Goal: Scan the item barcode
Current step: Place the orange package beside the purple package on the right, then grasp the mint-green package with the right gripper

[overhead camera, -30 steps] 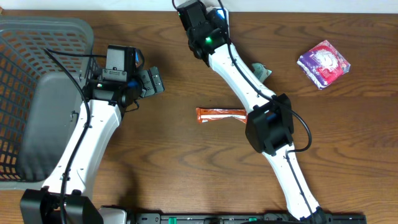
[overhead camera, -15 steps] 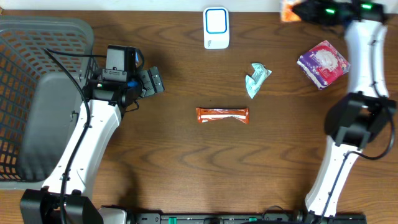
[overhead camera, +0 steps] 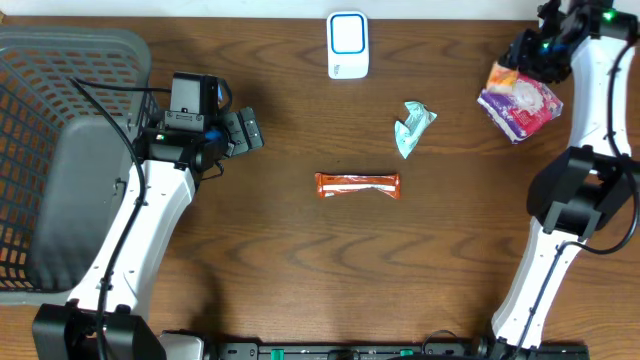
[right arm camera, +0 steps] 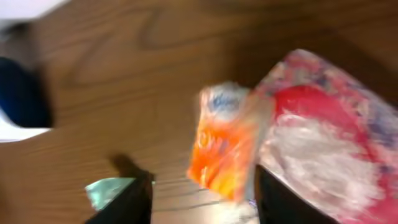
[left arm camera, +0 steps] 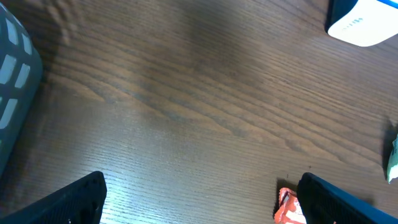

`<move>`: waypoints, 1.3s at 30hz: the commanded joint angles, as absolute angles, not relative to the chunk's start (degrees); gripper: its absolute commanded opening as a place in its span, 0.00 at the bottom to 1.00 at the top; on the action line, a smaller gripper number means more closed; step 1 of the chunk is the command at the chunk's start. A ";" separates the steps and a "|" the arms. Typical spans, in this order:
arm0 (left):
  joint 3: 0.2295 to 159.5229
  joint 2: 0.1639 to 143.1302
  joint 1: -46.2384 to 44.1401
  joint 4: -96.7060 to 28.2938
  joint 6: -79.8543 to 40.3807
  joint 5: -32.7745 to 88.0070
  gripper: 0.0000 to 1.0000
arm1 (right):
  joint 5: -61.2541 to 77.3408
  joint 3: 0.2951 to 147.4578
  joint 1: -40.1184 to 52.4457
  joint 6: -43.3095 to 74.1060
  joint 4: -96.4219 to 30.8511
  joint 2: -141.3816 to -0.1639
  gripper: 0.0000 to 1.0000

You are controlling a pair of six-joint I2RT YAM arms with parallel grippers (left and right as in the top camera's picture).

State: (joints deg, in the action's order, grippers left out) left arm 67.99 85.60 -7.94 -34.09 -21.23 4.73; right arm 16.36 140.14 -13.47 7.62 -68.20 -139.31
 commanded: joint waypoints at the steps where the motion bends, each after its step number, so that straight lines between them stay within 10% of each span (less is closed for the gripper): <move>1: 69.60 84.53 -7.88 -34.09 -21.96 4.01 0.98 | 10.50 139.98 -10.52 11.49 -67.68 -139.79 0.56; 5: 69.60 84.53 -7.88 -34.09 -21.96 4.01 0.98 | 15.27 140.05 -7.60 12.38 -67.96 -139.72 0.73; 6: 69.63 84.53 -7.88 -34.09 -21.96 4.01 0.98 | 18.31 140.05 -5.89 12.34 -67.96 -139.72 0.93; 10: 69.60 84.53 -7.88 -34.09 -21.96 4.01 0.98 | 20.47 140.07 -0.99 9.56 -67.92 -139.11 0.99; 39: 69.63 84.53 -7.88 -34.09 -21.96 3.99 0.98 | 13.61 140.62 9.45 9.15 -67.51 -132.00 0.99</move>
State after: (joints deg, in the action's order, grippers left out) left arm 67.99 85.60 -7.97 -34.09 -21.23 4.54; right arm 13.80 140.14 7.57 9.82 -67.29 -132.90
